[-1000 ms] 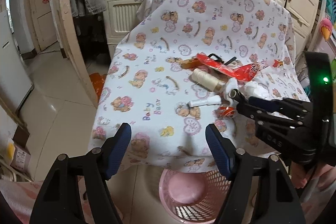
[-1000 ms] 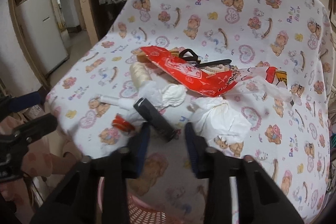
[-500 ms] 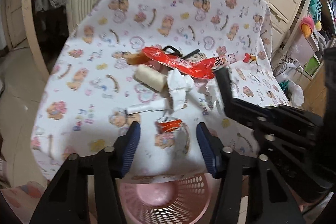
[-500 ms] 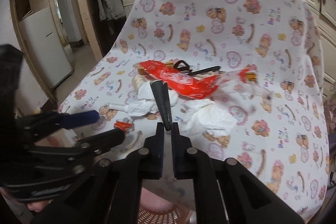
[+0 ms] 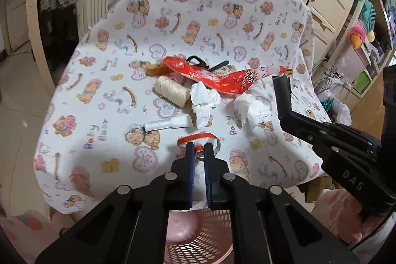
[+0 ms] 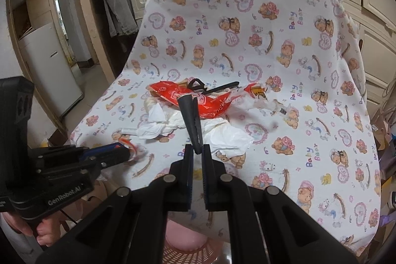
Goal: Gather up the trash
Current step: 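Carry both items down over the pink basket and open both tools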
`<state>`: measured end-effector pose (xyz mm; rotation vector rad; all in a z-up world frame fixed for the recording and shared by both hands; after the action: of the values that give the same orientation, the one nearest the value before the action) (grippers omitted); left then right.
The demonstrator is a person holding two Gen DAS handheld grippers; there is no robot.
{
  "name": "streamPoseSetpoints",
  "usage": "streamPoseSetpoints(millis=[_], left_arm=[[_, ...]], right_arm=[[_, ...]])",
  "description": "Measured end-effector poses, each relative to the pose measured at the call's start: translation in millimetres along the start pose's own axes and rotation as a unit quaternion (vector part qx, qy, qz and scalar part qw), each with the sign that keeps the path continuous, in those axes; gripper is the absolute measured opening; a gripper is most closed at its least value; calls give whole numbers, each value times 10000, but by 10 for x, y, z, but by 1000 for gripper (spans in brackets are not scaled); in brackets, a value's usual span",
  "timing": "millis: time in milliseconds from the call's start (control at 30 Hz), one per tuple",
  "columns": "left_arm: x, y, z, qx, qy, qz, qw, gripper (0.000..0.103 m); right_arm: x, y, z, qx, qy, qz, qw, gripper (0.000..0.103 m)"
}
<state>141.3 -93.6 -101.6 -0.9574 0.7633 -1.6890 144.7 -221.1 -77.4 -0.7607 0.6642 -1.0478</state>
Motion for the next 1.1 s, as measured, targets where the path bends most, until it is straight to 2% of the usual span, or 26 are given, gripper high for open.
streamPoseSetpoints(millis=[267, 367, 600, 667, 800, 933, 1100], left_arm=[[33, -265, -132, 64, 143, -82, 9998, 6], [14, -351, -227, 15, 123, -100, 9999, 6], [-145, -387, -409, -223, -34, 227, 9995, 6], [-197, -378, -454, -293, -94, 191, 9993, 6], [-311, -324, -565, -513, -237, 186, 9982, 6], [-396, -211, -661, -810, -268, 442, 9954, 6], [-448, -7, -855, -1462, -482, 94, 9880, 7]], right_arm=[[-180, -280, -71, 185, 46, 2, 9998, 6], [-301, -484, -115, 300, 95, 129, 9994, 6], [-622, -724, -357, 262, 161, 306, 9991, 6], [-659, -731, -459, 214, 232, 361, 9988, 6], [-701, -596, -729, -58, 453, 517, 9976, 6], [-678, -367, -903, -481, 516, 436, 9966, 6], [-655, -125, -1088, -983, 590, 466, 9923, 6]])
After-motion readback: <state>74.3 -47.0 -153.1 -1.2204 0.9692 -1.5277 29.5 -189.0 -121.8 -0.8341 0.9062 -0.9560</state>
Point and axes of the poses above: each gripper's, at about its wrist camera, not at the fingertips, and y roughly the way its jaws point, x to its right, z to its top, the point moved 8 cm from there along y, roughly the way its jaws point, and after that the axes turned 12 degrees about -x, right-handed, at the moved point
